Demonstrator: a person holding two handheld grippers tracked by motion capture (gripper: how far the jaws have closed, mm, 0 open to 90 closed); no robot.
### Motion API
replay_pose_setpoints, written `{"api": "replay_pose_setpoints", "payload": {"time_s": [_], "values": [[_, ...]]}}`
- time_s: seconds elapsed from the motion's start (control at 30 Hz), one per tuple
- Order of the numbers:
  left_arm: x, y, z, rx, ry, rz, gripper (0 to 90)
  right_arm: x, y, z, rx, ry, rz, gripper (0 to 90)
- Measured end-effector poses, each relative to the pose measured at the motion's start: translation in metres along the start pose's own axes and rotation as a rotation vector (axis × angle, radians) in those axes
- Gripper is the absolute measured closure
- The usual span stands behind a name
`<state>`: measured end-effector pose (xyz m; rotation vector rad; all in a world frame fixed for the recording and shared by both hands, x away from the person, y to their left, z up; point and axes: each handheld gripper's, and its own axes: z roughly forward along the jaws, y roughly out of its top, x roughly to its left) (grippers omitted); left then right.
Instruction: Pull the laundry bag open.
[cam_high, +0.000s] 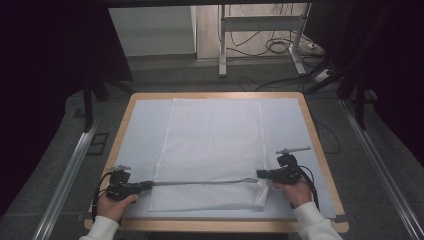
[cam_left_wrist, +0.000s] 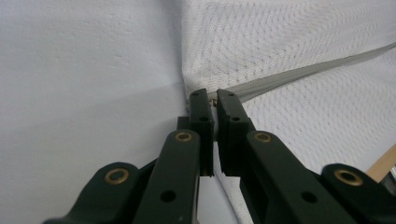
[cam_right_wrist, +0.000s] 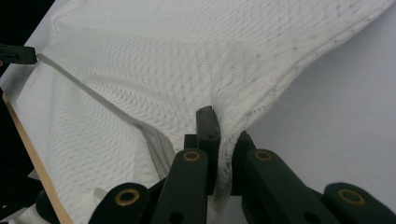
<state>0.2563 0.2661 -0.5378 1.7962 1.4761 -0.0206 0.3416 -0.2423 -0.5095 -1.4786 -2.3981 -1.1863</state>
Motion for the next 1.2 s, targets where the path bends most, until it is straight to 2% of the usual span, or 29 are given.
{"api": "replay_pose_setpoints", "payload": {"time_s": [0.27,0.4,0.47,0.5,0.53,0.57,0.63,0.67,0.73,0.8,0.9,1.0,1.2], "values": [[-0.002,-0.001,0.001,0.003,0.014,0.012,86.5,0.001,0.000,-0.001,0.000,-0.005,-0.008,88.1],[-0.008,-0.001,0.002,-0.009,0.032,0.060,85.4,0.002,-0.001,0.000,-0.003,-0.024,-0.032,87.0],[-0.011,-0.001,0.002,-0.027,0.056,0.083,76.8,0.003,-0.001,-0.001,-0.004,-0.039,-0.039,80.4],[-0.013,0.000,-0.001,-0.063,0.058,0.082,66.1,0.005,-0.002,-0.003,-0.017,-0.065,-0.054,64.2],[-0.013,0.000,-0.001,-0.063,0.058,0.082,60.9,0.005,-0.002,-0.003,-0.017,-0.065,-0.054,64.2],[-0.015,0.001,-0.002,-0.081,0.060,0.082,60.9,0.006,-0.002,-0.005,-0.030,-0.083,-0.060,56.2],[-0.019,0.005,-0.005,-0.128,0.072,0.100,51.0,0.009,-0.002,-0.009,-0.049,-0.108,-0.067,43.9],[-0.025,0.009,-0.009,-0.172,0.076,0.130,49.2,0.012,-0.001,-0.014,-0.075,-0.144,-0.083,35.3],[-0.029,0.012,-0.010,-0.189,0.080,0.150,43.1,0.014,-0.002,-0.022,-0.110,-0.182,-0.113,32.5],[-0.030,0.014,-0.010,-0.197,0.083,0.165,35.4,0.013,-0.003,-0.028,-0.130,-0.189,-0.128,30.5],[-0.029,0.023,-0.010,-0.195,0.096,0.194,30.9,0.009,-0.008,-0.040,-0.162,-0.205,-0.144,28.3],[-0.028,0.026,-0.008,-0.195,0.105,0.198,29.4,0.003,-0.011,-0.046,-0.171,-0.218,-0.148,26.3],[-0.028,0.030,-0.004,-0.175,0.106,0.212,27.2,-0.001,-0.012,-0.050,-0.197,-0.212,-0.156,25.0]]}}
